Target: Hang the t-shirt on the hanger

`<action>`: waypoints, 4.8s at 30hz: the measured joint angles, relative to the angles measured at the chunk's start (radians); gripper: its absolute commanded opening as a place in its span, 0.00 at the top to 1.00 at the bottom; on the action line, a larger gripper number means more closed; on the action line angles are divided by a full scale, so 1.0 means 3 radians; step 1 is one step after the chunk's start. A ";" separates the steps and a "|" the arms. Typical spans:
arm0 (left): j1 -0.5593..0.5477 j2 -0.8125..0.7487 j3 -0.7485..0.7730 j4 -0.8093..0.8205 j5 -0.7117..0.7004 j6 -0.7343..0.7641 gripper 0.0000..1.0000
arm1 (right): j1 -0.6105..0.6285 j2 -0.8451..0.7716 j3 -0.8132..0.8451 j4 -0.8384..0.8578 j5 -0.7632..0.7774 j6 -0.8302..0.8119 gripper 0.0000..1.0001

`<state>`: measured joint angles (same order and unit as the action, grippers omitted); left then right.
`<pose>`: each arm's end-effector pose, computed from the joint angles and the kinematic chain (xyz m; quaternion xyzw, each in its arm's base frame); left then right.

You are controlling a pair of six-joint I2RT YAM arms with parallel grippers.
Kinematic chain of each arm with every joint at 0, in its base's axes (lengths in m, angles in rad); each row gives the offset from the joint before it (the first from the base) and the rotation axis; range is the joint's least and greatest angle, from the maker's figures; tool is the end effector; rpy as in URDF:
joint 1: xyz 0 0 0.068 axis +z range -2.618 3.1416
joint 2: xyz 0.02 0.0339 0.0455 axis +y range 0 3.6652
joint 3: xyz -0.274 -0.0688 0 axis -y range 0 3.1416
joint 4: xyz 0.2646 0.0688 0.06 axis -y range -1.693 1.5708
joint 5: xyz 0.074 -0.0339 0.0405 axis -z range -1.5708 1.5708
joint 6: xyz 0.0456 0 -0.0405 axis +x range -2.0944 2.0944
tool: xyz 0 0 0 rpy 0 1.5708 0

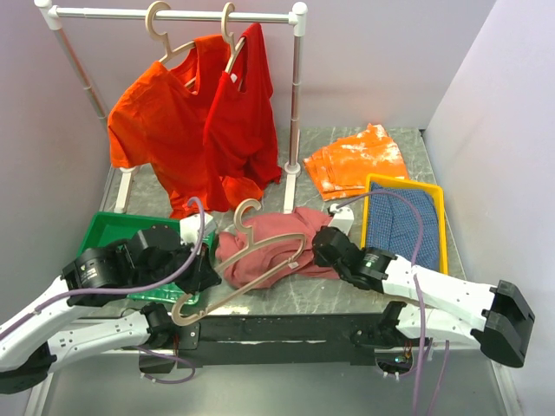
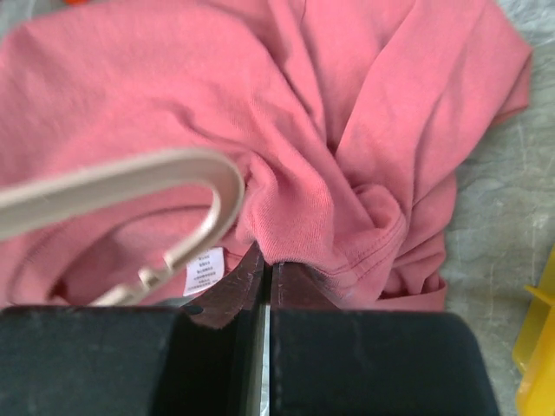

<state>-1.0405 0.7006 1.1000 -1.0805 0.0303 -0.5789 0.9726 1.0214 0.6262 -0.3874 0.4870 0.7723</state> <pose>0.0615 -0.1076 0.3730 0.2128 0.8771 -0.3210 0.2869 0.1445 0.1741 0.2201 0.0025 0.9009 0.1423 0.4101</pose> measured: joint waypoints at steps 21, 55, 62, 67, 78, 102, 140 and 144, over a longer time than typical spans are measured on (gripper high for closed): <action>0.0000 0.0125 0.0020 0.0132 0.0174 0.0197 0.99 | -0.0228 -0.0046 0.0275 -0.0041 -0.0230 -0.0267 1.00; -0.0100 0.0806 -0.1312 0.3418 -0.0615 0.0408 0.99 | -0.0567 -0.0013 0.1099 -0.0304 -0.0468 -0.0758 0.42; -0.0103 0.0935 -0.1361 0.3538 -0.0610 0.0444 0.99 | -0.0083 -0.0437 0.0983 0.0032 -0.0510 -0.0991 0.29; -0.0103 0.0975 -0.1361 0.3499 -0.0542 0.0501 0.99 | -0.0050 -0.0661 0.0673 0.0356 -0.0435 -0.1102 0.16; -0.0128 0.1091 -0.1272 0.3348 -0.0373 0.0641 0.99 | -0.0050 0.0089 0.0807 0.0900 -0.0207 -0.1598 0.27; -0.0159 0.1155 -0.1160 0.3276 -0.0387 0.0580 0.99 | -0.0113 0.0085 0.0444 0.1361 -0.0195 -0.1640 0.26; 0.0122 0.0902 -0.0562 0.2696 -0.0912 -0.0118 0.25 | -0.0334 0.0032 -0.0060 0.2087 -0.0294 -0.1785 1.00; 0.0921 0.0399 -0.0716 0.2551 -0.0683 -0.0388 0.28 | -0.0319 0.0029 -0.0061 0.2139 -0.0277 -0.1821 1.00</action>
<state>-0.7643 0.8204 0.8852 -0.3153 -0.1745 -0.6952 0.8768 1.0302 0.6079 0.2543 0.4038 0.2260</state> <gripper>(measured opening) 0.735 0.267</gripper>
